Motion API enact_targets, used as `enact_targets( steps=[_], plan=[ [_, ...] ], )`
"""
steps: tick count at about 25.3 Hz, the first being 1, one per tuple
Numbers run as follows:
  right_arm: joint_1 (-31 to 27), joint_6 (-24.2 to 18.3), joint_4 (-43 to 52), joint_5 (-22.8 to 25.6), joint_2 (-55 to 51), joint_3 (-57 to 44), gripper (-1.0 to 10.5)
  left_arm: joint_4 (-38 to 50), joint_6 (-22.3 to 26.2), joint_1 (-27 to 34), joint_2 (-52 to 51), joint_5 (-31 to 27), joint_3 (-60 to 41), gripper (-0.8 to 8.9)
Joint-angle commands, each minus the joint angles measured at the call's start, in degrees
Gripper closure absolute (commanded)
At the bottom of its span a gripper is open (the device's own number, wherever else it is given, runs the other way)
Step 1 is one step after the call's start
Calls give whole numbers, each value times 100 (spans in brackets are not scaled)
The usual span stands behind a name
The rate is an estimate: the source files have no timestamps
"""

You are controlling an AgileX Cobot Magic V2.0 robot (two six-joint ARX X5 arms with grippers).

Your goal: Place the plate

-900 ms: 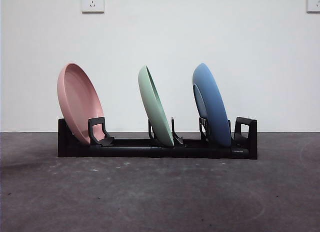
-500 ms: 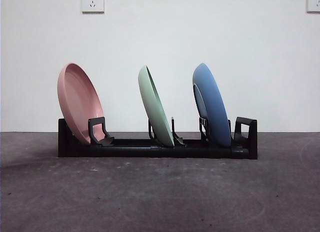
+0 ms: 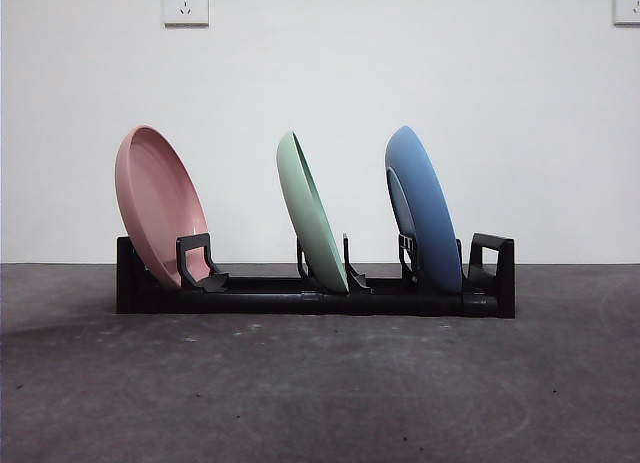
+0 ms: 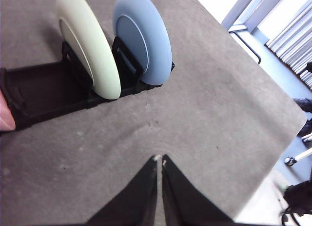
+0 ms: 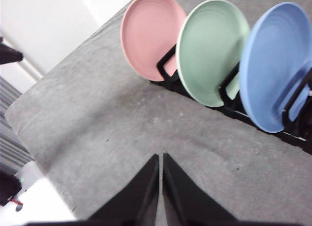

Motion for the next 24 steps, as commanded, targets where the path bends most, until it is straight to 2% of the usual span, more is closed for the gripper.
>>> enact_targets(
  steps=[1, 3, 6, 10, 12, 16, 24],
  plan=[
    [114, -63, -9, -15, 37, 92, 935, 44, 262, -22, 39, 17, 140, 784],
    [186, -61, -20, -13, 37, 90, 934, 48, 295, -22, 39, 17, 140, 772],
    [293, -63, -28, -13, 37, 90, 919, 46, 297, -22, 39, 15, 140, 635],
    [380, -9, -114, -13, 39, 90, 718, 46, 284, -28, 39, 17, 140, 362],
    [382, 42, -181, -13, 39, 90, 598, 46, 238, -37, 39, 17, 140, 304],
    [380, 70, -251, -11, 39, 90, 429, 37, 184, -44, 39, 17, 140, 301],
    [382, 232, -181, -11, 44, 90, 423, -9, 79, -166, 37, 17, 140, 306]
  ],
)
